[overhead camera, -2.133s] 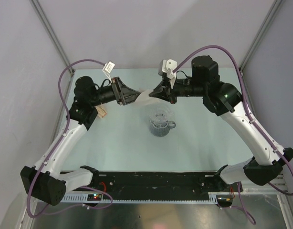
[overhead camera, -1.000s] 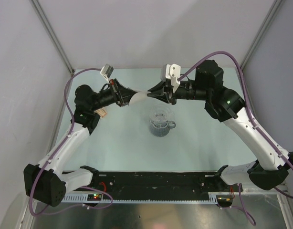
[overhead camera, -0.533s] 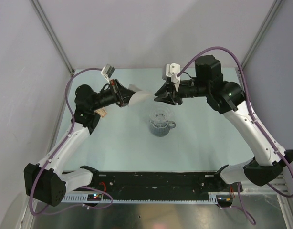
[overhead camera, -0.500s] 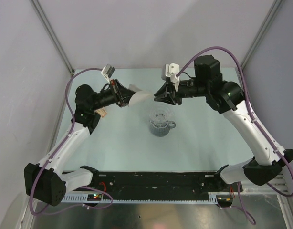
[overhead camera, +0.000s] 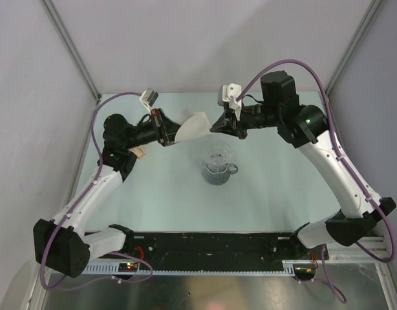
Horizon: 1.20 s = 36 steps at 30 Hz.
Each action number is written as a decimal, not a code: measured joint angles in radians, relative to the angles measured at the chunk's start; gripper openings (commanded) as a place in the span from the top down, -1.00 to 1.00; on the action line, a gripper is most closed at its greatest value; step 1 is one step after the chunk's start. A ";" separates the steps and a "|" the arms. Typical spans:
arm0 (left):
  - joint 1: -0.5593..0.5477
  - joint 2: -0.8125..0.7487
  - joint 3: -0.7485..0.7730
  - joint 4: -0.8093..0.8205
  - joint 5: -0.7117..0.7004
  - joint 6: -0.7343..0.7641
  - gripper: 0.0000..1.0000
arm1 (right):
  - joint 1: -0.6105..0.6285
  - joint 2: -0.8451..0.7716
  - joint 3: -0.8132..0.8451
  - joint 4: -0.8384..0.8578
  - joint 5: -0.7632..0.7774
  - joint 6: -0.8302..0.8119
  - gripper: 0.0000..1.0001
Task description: Place the coffee filter in the dripper
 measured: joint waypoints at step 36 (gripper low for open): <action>-0.056 0.081 0.072 0.007 0.026 0.076 0.80 | 0.011 0.042 0.058 -0.055 -0.034 -0.041 1.00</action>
